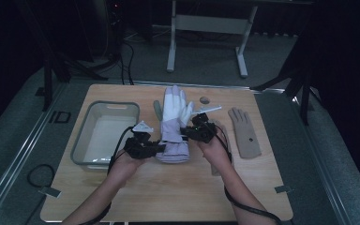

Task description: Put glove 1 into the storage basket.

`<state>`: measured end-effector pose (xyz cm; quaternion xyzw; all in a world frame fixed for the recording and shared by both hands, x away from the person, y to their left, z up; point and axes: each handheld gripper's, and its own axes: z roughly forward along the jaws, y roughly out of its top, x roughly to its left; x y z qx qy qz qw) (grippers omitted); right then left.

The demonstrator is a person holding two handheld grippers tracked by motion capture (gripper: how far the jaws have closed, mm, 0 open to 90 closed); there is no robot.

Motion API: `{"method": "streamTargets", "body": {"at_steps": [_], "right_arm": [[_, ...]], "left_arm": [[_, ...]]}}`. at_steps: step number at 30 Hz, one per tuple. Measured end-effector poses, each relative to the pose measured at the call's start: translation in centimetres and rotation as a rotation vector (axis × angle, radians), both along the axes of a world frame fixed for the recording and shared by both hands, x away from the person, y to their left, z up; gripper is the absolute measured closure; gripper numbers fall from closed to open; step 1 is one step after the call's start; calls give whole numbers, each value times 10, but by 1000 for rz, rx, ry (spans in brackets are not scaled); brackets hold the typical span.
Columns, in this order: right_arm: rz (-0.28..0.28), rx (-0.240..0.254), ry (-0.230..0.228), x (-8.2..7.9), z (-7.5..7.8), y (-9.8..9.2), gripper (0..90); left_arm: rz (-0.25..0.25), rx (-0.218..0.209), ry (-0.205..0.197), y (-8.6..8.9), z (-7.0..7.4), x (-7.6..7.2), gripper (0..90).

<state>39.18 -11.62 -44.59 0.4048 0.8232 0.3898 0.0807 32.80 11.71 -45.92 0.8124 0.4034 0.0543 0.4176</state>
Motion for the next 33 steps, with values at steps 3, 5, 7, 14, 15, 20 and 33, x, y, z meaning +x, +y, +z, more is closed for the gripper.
{"method": "streamTargets", "body": {"at_steps": [3, 5, 7, 14, 15, 20, 33], "right_arm": [[10, 7, 0, 1, 5, 8, 828], [19, 9, -3, 2, 7, 13, 828], [23, 12, -5, 3, 10, 18, 828], [49, 18, -3, 7, 19, 41, 828], [53, 18, -5, 7, 20, 44, 828], [77, 14, -7, 10, 24, 67, 828], [148, 13, -11, 13, 32, 136, 828]], "left_arm": [[-4, 8, -5, 8, 5, 0, 768], [-4, 7, -9, 14, 8, 0, 768], [0, 2, -9, 20, 11, 0, 769], [17, -2, -13, 43, 18, -2, 768], [21, 0, -15, 47, 19, -2, 768], [40, 13, -20, 68, 24, -5, 768], [86, 17, -16, 134, 32, -14, 767]]}}
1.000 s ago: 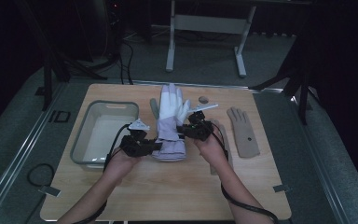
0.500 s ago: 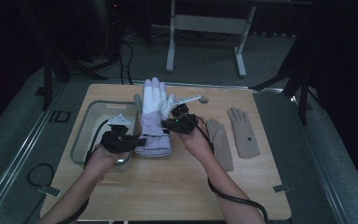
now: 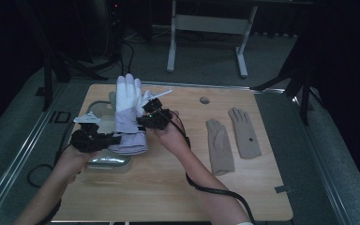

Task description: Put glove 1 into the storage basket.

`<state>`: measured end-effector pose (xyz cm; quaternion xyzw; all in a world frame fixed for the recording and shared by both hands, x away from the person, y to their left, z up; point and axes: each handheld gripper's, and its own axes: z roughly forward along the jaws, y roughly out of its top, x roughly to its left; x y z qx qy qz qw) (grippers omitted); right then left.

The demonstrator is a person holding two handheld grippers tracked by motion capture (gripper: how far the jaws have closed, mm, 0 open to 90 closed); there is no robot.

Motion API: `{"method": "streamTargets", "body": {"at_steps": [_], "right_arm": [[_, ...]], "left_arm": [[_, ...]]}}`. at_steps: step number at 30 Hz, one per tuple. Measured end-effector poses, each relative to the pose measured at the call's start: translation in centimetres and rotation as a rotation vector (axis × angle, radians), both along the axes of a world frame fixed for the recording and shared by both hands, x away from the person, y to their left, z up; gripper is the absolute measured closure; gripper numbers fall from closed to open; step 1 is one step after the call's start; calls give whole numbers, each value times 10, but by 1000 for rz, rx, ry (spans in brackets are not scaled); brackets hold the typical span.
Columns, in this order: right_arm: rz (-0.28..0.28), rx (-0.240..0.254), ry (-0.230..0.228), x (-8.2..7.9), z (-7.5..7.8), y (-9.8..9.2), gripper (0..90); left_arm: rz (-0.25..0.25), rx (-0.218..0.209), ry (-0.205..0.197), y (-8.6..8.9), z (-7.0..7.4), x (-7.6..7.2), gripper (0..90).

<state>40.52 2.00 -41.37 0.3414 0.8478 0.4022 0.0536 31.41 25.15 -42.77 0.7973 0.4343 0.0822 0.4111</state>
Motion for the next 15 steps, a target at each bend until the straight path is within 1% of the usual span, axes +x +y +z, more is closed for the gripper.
{"method": "streamTargets", "body": {"at_steps": [4, 8, 11, 12, 15], "right_arm": [[23, 1, 7, 1, -1, 22, 828], [44, -7, 11, 2, -2, 44, 827], [49, -19, 9, 4, -5, 58, 827], [49, -21, 13, 5, -6, 61, 828], [48, -25, 28, 8, -14, 69, 828]], "left_arm": [[18, 2, 7, 21, 0, -3, 767], [27, -7, 11, 40, -2, -5, 766], [37, -3, 16, 50, -6, -4, 766], [36, 4, 21, 52, -7, -3, 766], [35, 0, 45, 59, -15, 1, 766]]}}
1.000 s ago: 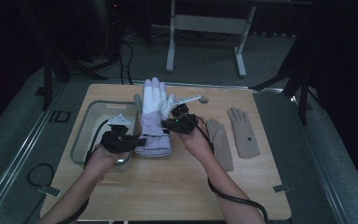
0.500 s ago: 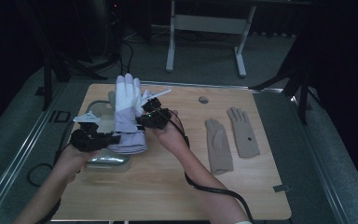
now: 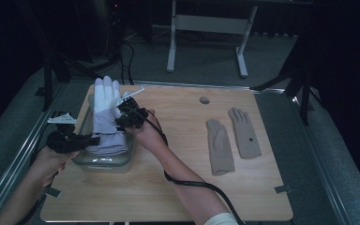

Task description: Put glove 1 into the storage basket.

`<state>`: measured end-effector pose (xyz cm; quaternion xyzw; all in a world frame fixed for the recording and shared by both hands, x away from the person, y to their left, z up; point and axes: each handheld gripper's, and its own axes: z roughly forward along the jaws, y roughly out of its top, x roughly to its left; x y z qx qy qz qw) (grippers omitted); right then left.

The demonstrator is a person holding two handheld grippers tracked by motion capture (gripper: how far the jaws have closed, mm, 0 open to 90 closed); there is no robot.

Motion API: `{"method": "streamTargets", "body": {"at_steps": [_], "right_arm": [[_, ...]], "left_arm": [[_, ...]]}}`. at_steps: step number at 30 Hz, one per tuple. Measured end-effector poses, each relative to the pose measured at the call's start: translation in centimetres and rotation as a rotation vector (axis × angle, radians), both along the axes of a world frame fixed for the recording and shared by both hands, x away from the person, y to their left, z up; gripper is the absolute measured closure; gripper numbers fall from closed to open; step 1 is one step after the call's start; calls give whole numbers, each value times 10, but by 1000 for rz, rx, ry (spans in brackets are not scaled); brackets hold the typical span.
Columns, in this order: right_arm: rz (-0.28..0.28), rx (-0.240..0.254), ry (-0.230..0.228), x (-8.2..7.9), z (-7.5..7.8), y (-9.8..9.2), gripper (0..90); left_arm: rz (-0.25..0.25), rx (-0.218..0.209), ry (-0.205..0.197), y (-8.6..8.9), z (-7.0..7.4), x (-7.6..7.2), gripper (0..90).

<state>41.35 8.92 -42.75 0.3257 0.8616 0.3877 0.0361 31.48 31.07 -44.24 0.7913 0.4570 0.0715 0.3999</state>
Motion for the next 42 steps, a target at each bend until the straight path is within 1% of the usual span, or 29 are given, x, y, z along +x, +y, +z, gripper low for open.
{"method": "streamTargets", "body": {"at_steps": [2, 8, 10, 11, 14, 16, 17, 18, 19, 20, 21, 23, 26, 27, 29, 30, 31, 35, 36, 37, 39, 42], "right_arm": [[0, -6, 11, 2, -7, 3, 828], [0, -36, 56, 5, -32, 8, 828], [1, -46, 66, 6, -39, 9, 828], [-2, -50, 73, 5, -41, 10, 828], [4, -72, 80, 5, -47, 12, 828], [13, -90, 92, 5, -50, 13, 827], [14, -93, 99, 6, -52, 13, 827], [14, -92, 116, 6, -54, 14, 827], [15, -91, 126, 7, -55, 13, 827], [16, -93, 135, 7, -57, 14, 826], [26, -93, 135, 7, -58, 15, 826], [23, -120, 126, 5, -61, 18, 826], [22, -130, 127, 6, -63, 19, 820], [22, -140, 125, 6, -63, 20, 815], [24, -147, 132, 6, -64, 21, 800], [27, -153, 132, 7, -64, 21, 786], [26, -156, 130, 7, -64, 21, 770], [29, -153, 119, 8, -62, 18, 647], [34, -147, 119, 8, -60, 16, 599], [38, -141, 104, 8, -57, 14, 558], [53, -107, 91, 8, -51, 8, 467], [71, -43, 56, 7, -41, 2, 377]], "left_arm": [[0, -8, 21, 3, -7, 2, 765], [12, -10, 87, 3, -28, 5, 761], [24, 3, 100, 1, -33, 5, 756], [21, 16, 102, 0, -35, 5, 751], [22, 39, 133, -3, -41, 5, 727], [25, 35, 150, -4, -41, 4, 695], [22, 42, 152, -5, -41, 4, 680], [26, 57, 147, -7, -40, 2, 662], [40, 73, 137, -8, -40, 2, 628], [54, 69, 131, -8, -39, 1, 600], [64, 64, 126, -7, -38, 1, 581], [103, 69, 108, -4, -36, 1, 538], [119, 78, 104, -4, -37, 2, 539], [120, 92, 106, -6, -38, 2, 539], [126, 124, 110, -10, -41, 3, 538], [128, 140, 106, -11, -42, 3, 539], [133, 145, 105, -12, -42, 3, 539], [143, 158, 95, -15, -42, 2, 542], [145, 155, 94, -15, -42, 2, 542], [147, 150, 92, -15, -42, 1, 542], [154, 137, 75, -15, -40, -1, 542], [164, 120, 38, -17, -34, -5, 534]]}}
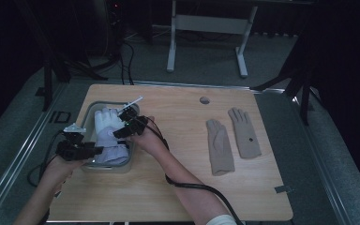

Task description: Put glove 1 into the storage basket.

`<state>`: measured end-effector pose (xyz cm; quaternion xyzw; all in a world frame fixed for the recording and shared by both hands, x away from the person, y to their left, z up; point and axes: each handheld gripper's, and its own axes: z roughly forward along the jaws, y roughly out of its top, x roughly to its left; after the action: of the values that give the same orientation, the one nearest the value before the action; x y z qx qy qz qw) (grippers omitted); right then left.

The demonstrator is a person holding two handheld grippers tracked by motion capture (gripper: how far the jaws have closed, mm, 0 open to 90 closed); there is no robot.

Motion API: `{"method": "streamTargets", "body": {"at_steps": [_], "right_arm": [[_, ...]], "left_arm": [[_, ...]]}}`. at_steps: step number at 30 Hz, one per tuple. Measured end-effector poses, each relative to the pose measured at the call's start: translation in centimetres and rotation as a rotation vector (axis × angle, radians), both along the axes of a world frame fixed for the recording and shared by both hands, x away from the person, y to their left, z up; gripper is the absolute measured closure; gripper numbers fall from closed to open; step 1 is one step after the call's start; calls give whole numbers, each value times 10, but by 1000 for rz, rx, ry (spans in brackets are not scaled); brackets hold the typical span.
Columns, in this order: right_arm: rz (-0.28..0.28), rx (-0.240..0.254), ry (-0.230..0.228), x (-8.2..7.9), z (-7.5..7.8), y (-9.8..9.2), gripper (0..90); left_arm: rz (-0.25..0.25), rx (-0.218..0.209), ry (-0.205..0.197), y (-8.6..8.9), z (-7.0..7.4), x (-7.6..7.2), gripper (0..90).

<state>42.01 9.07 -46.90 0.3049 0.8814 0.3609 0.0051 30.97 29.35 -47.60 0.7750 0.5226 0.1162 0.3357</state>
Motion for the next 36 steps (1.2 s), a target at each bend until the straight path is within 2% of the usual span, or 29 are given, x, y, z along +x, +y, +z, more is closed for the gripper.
{"method": "streamTargets", "body": {"at_steps": [1, 2, 4, 8, 10, 14, 17, 21, 27, 31, 34, 36], "right_arm": [[-2, 8, -2, -1, 2, -1, 320], [12, -10, 10, -2, 5, -4, 285], [39, 4, 10, -4, 9, -9, 265], [32, 29, 5, -8, 15, -20, 219], [37, 23, -1, -10, 17, -27, 213], [34, 32, -18, -12, 18, -41, 209], [27, 40, -52, -13, 18, -55, 207], [14, 62, -72, -14, 19, -75, 207], [12, 89, -88, -15, 19, -104, 180], [18, 93, -89, -18, 18, -121, 163], [6, 107, -89, -19, 18, -130, 164], [-8, 124, -85, -21, 18, -143, 162]], "left_arm": [[-1, -19, -18, -1, 3, -2, 524], [-4, -29, -30, -2, 6, -3, 523], [-15, -41, -53, -6, 10, -6, 508], [-57, -43, -62, -20, 14, -8, 508], [-71, -33, -63, -26, 14, -7, 508], [-77, -60, -67, -36, 12, -5, 509], [-87, -68, -76, -44, 13, -5, 510], [-111, -81, -94, -59, 14, -6, 515], [-143, -110, -139, -82, 19, -9, 514], [-168, -107, -167, -99, 22, -12, 514], [-179, -111, -176, -106, 23, -12, 515], [-193, -120, -182, -113, 24, -13, 514]]}}
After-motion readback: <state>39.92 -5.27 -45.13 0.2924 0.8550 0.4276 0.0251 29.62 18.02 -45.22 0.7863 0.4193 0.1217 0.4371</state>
